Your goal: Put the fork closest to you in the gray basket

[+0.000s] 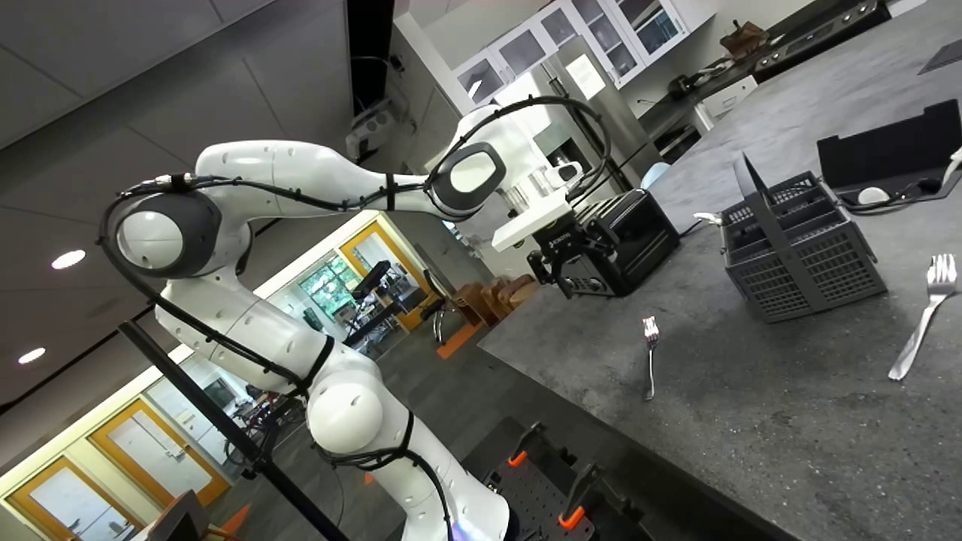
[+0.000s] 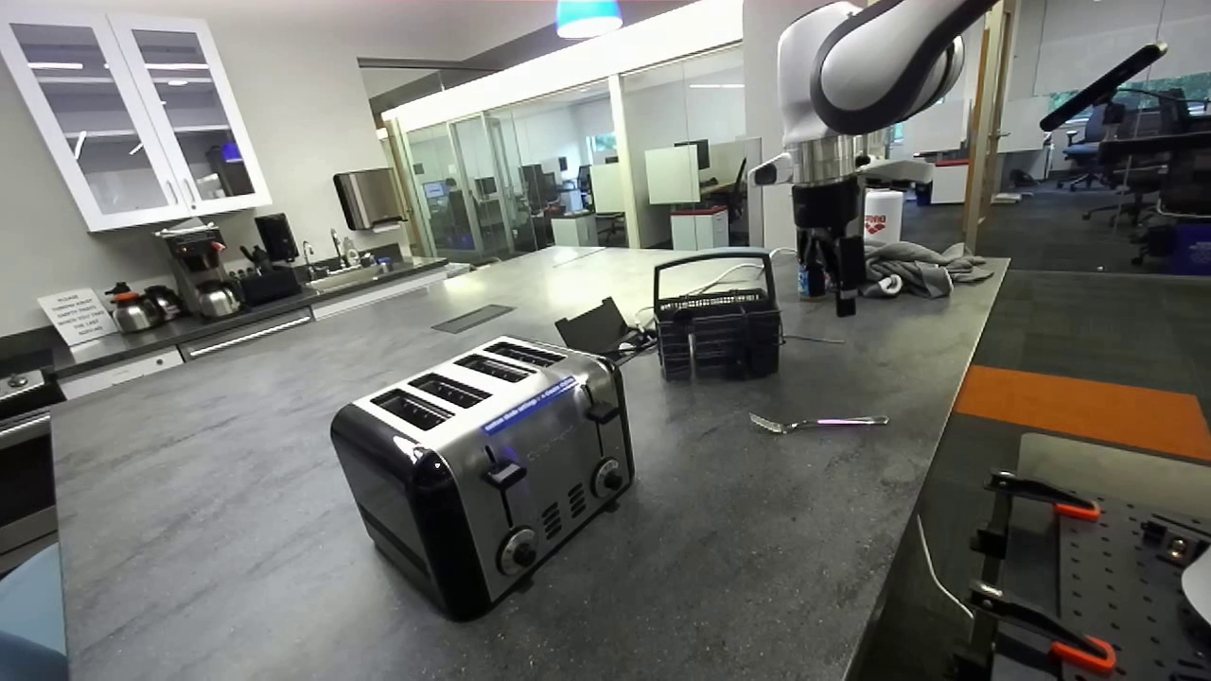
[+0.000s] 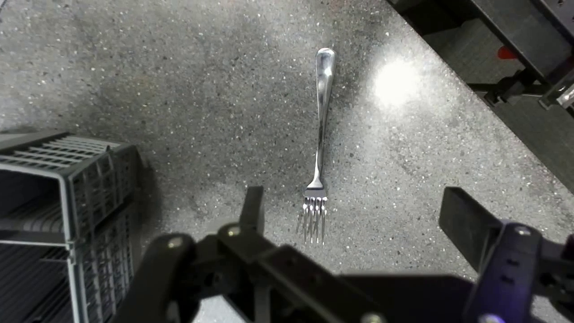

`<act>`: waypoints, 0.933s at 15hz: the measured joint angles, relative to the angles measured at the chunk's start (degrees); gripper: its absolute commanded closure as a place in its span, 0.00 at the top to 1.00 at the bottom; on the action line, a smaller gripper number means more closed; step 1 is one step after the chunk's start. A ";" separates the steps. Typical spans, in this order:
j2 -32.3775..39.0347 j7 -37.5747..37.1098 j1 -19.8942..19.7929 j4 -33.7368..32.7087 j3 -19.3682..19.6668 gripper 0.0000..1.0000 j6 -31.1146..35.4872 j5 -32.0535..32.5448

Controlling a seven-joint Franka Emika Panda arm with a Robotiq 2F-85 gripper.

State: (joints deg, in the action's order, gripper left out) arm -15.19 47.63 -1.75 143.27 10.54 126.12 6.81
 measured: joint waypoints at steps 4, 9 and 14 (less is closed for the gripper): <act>0.33 0.79 0.01 1.40 -0.01 1.00 3.80 -0.19; 4.75 3.50 0.01 8.06 0.16 1.00 21.82 -3.42; 11.97 7.10 0.32 10.83 0.22 1.00 34.68 -13.48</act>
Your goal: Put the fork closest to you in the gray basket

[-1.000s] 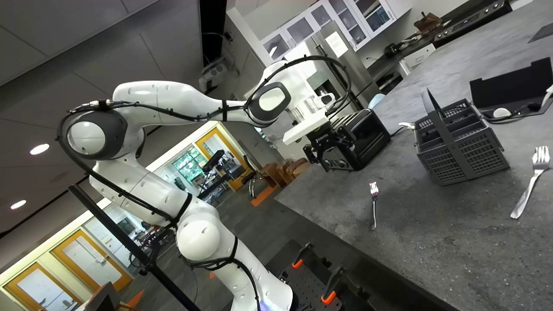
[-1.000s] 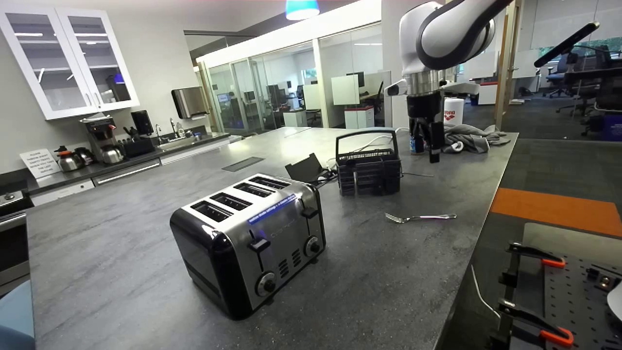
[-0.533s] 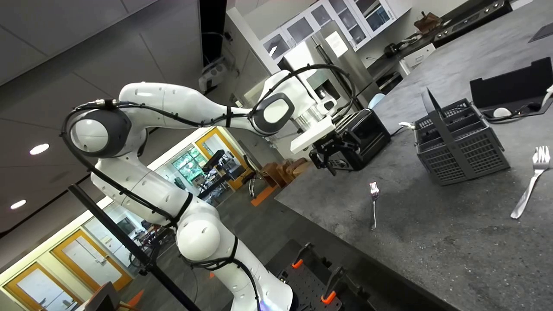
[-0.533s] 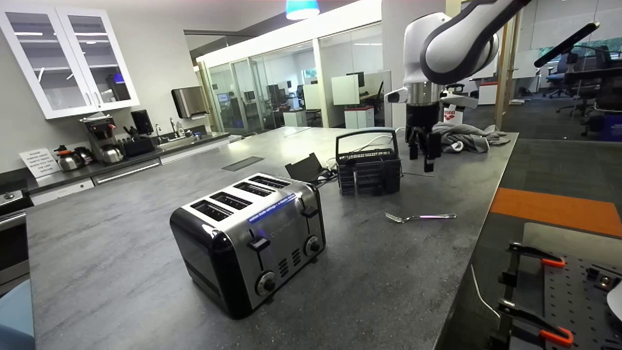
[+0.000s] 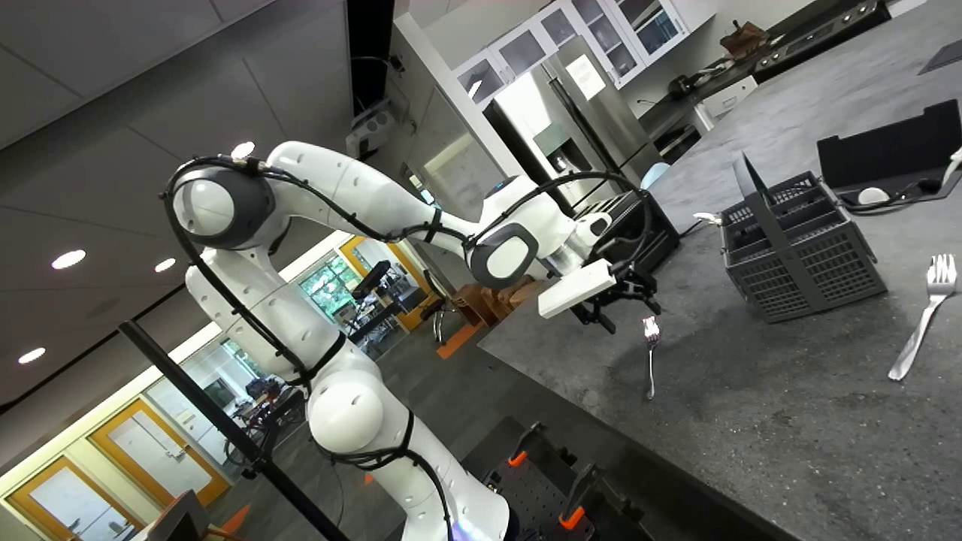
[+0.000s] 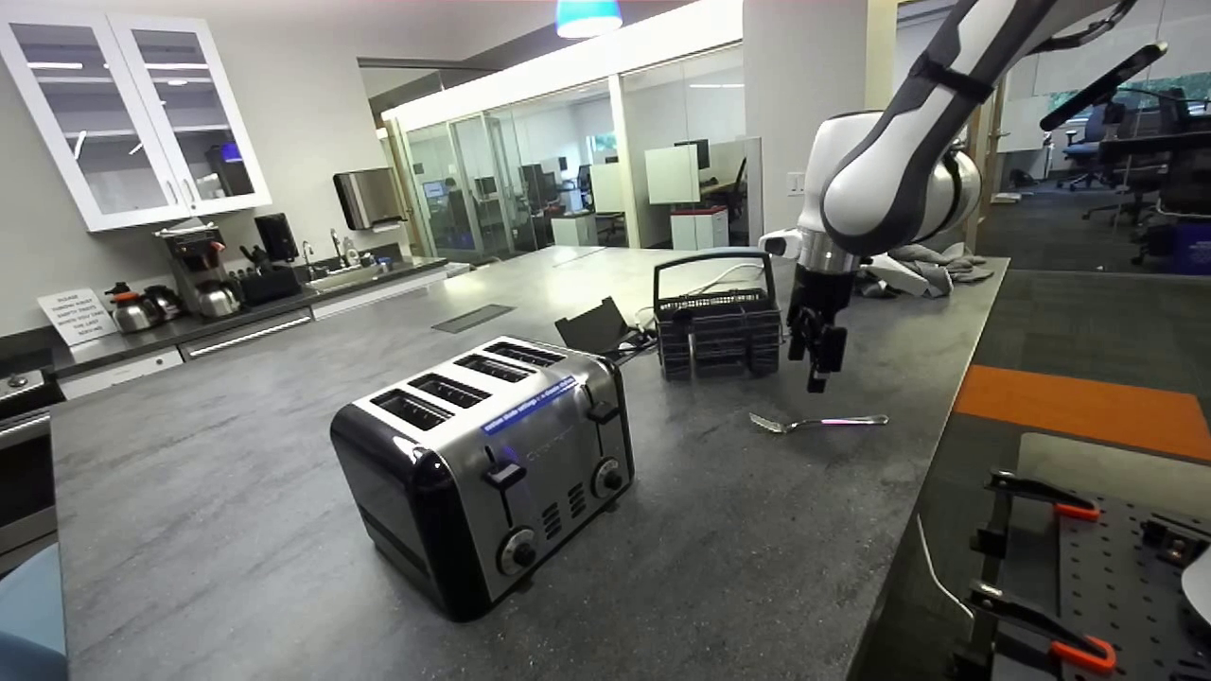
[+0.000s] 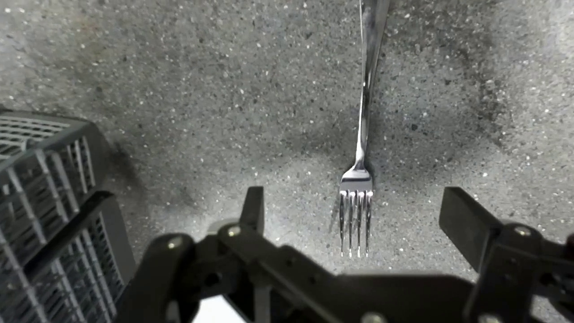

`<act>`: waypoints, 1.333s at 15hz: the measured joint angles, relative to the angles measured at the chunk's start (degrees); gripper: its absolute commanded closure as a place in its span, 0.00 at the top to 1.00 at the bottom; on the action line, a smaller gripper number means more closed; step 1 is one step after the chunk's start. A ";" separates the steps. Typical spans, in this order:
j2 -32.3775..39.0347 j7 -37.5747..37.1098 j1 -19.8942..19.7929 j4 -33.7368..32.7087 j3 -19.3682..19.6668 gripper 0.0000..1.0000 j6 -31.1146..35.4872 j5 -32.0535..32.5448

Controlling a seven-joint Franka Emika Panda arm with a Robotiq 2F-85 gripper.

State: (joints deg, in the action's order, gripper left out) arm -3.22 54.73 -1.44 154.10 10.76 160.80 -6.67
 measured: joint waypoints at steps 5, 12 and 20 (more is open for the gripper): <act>3.81 7.34 0.94 -0.12 -0.67 1.00 1.03 -12.25; 6.55 8.01 0.97 -0.13 -0.87 1.00 1.06 -14.22; 9.82 7.77 0.97 -0.13 -0.85 0.74 4.48 -13.95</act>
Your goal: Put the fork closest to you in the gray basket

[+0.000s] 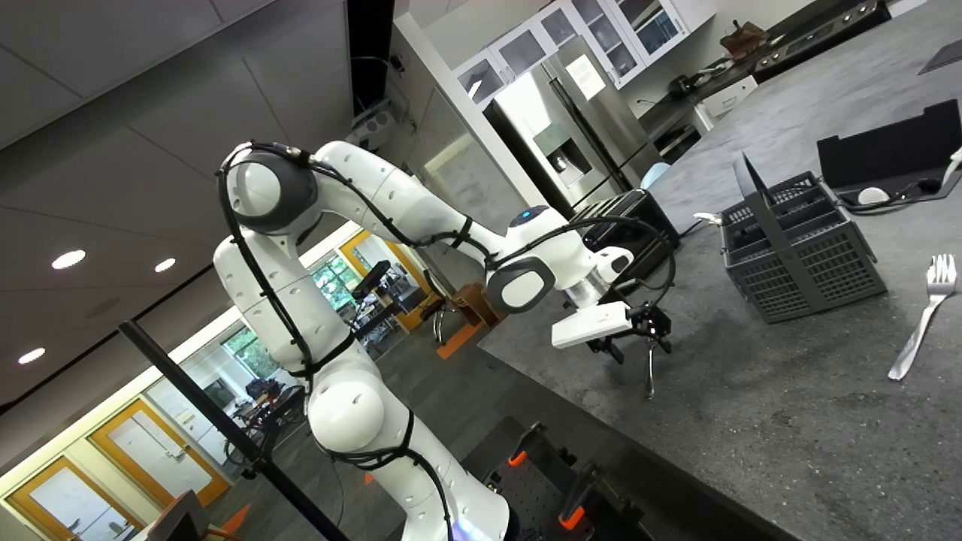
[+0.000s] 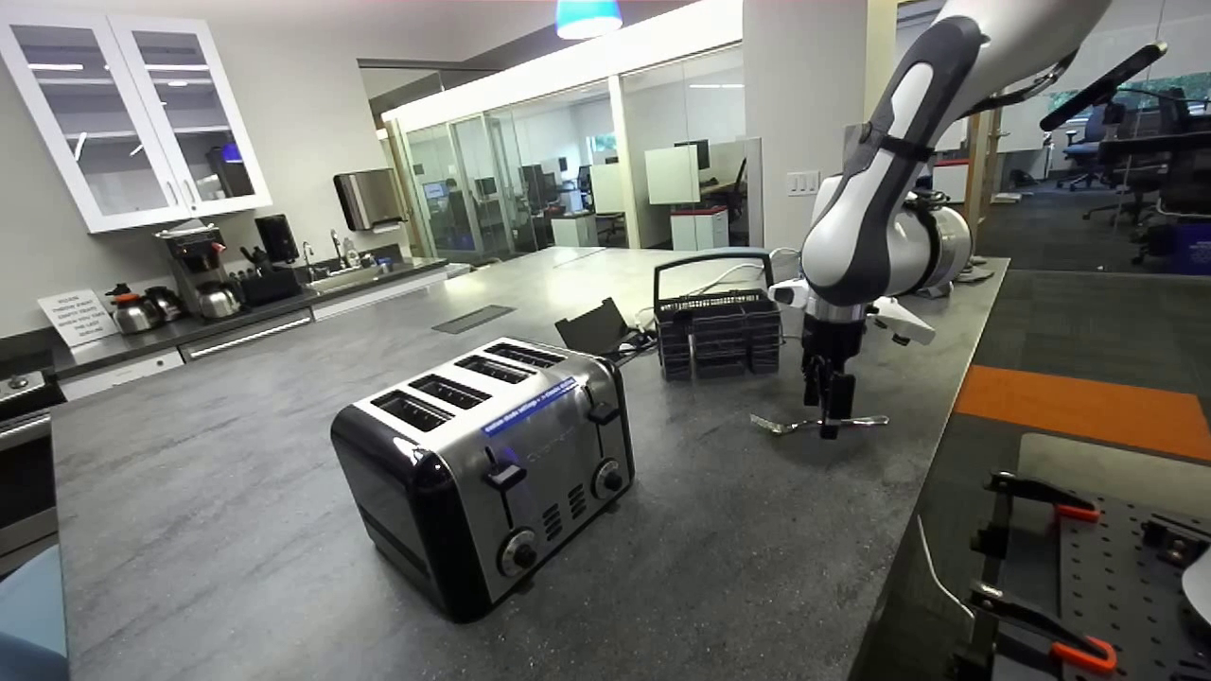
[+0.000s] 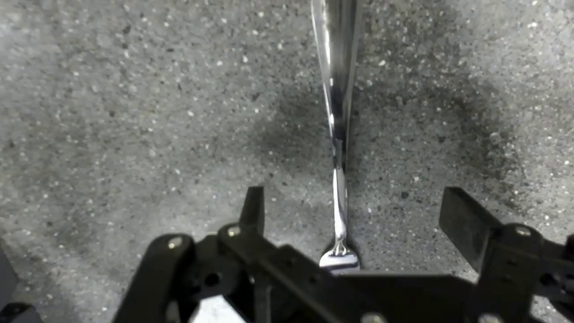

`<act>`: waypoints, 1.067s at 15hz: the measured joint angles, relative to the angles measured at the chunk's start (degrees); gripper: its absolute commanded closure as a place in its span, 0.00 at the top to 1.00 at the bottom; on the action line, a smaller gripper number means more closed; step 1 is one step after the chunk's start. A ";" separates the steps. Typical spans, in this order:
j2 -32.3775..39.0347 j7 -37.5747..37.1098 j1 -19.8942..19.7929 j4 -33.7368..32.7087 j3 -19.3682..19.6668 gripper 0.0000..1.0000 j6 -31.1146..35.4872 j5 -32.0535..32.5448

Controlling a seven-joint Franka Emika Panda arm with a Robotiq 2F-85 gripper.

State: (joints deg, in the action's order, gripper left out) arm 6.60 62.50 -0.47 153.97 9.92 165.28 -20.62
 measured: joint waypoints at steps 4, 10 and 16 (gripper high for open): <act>1.12 0.00 0.01 -0.02 0.01 0.43 1.39 0.00; 0.11 -0.64 0.57 0.22 0.05 0.02 1.39 0.26; -0.15 -9.23 1.13 0.24 0.95 0.02 1.41 10.52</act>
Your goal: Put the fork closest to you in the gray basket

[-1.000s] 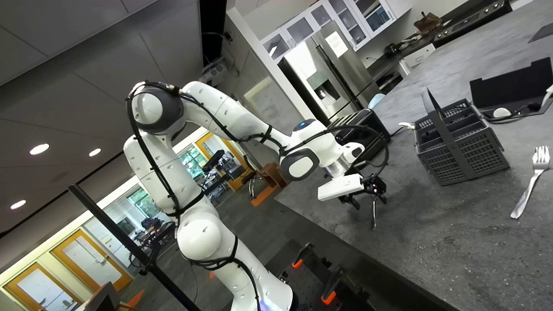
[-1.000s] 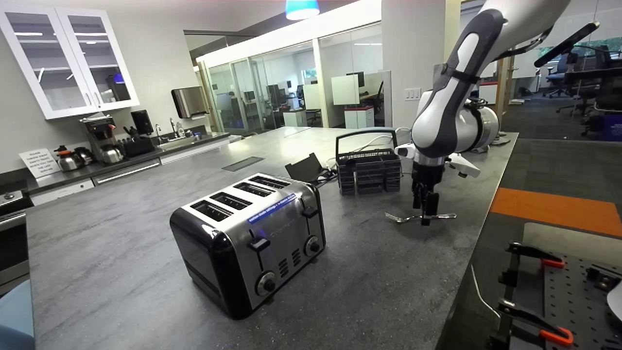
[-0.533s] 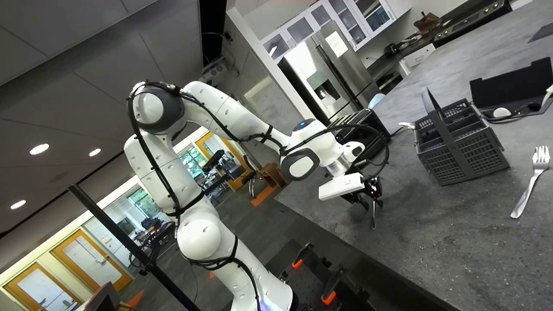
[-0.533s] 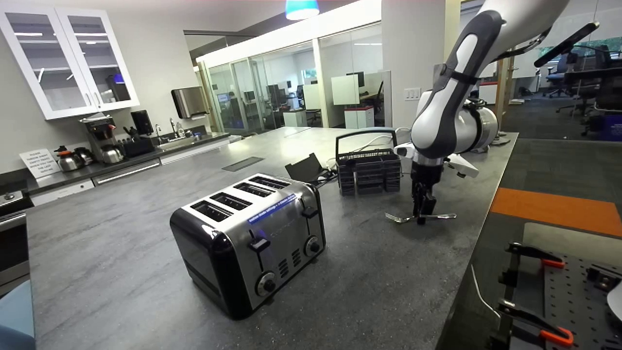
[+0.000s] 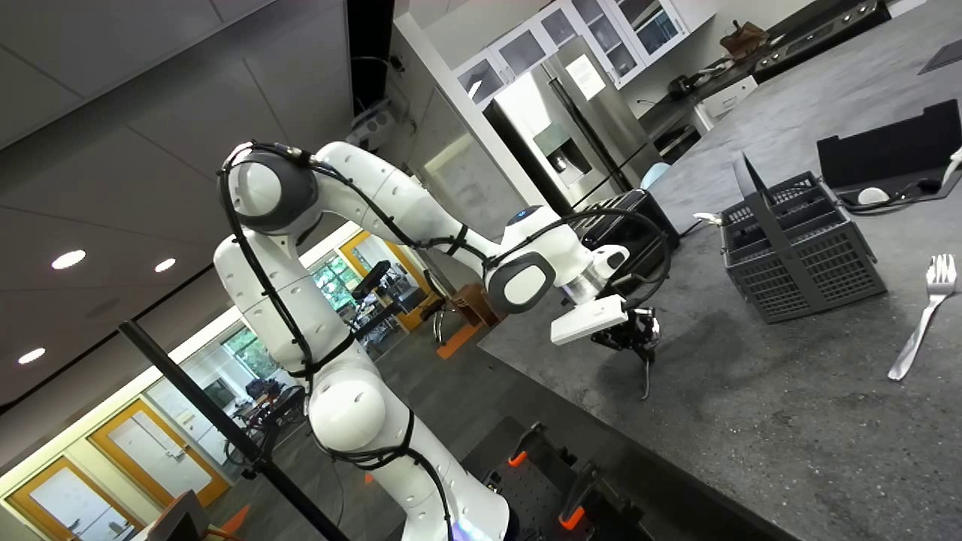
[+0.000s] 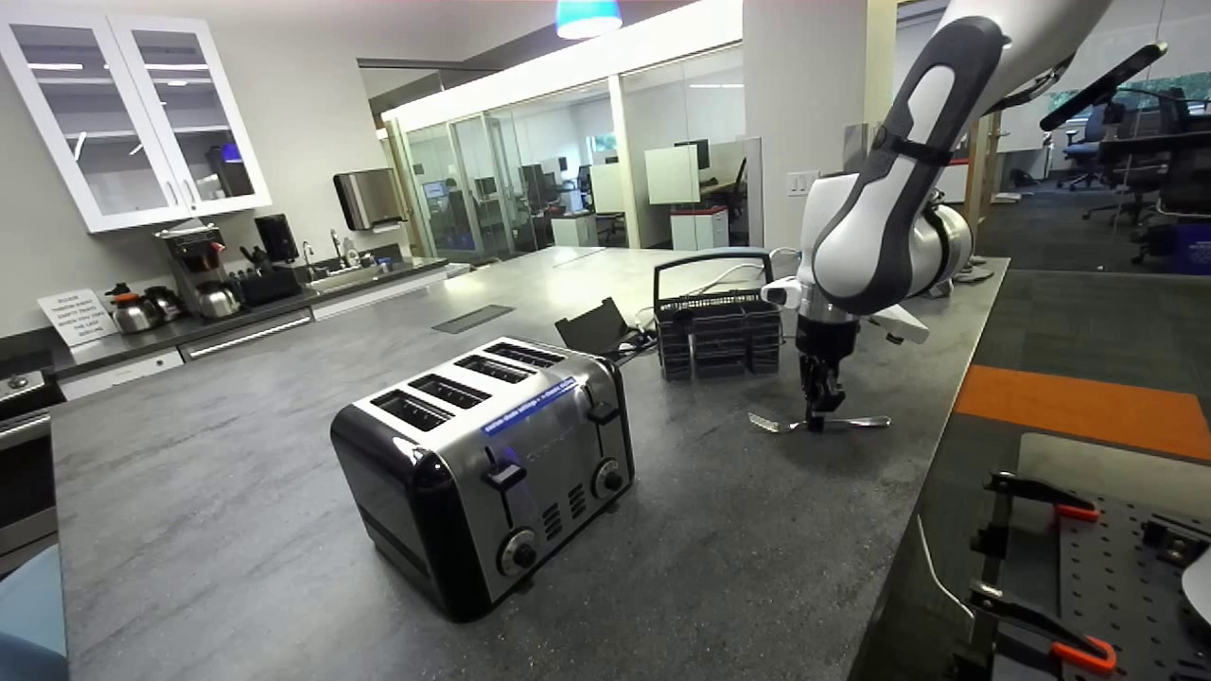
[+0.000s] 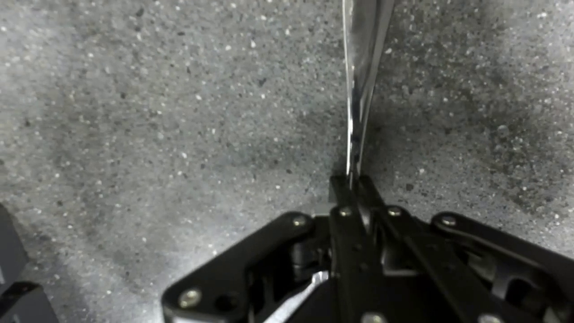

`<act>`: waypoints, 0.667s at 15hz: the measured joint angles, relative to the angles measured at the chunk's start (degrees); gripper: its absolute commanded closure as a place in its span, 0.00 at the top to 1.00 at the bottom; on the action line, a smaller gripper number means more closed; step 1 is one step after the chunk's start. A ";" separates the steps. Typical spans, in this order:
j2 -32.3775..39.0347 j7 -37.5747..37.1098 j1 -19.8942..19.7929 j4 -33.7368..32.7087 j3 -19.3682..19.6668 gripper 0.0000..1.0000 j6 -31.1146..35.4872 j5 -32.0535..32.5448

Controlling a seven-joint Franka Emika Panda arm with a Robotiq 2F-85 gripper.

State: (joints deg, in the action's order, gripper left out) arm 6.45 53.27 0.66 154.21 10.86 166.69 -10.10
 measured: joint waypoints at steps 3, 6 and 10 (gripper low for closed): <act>-1.00 -8.41 -1.31 -0.75 -0.28 0.02 0.01 9.56; -3.88 -13.79 -2.31 -2.13 -1.48 0.02 -0.08 13.71; -7.18 -17.90 -2.48 -4.01 -3.43 0.02 0.00 14.02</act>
State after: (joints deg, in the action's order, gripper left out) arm -0.74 35.37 -1.82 150.20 7.43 166.69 3.92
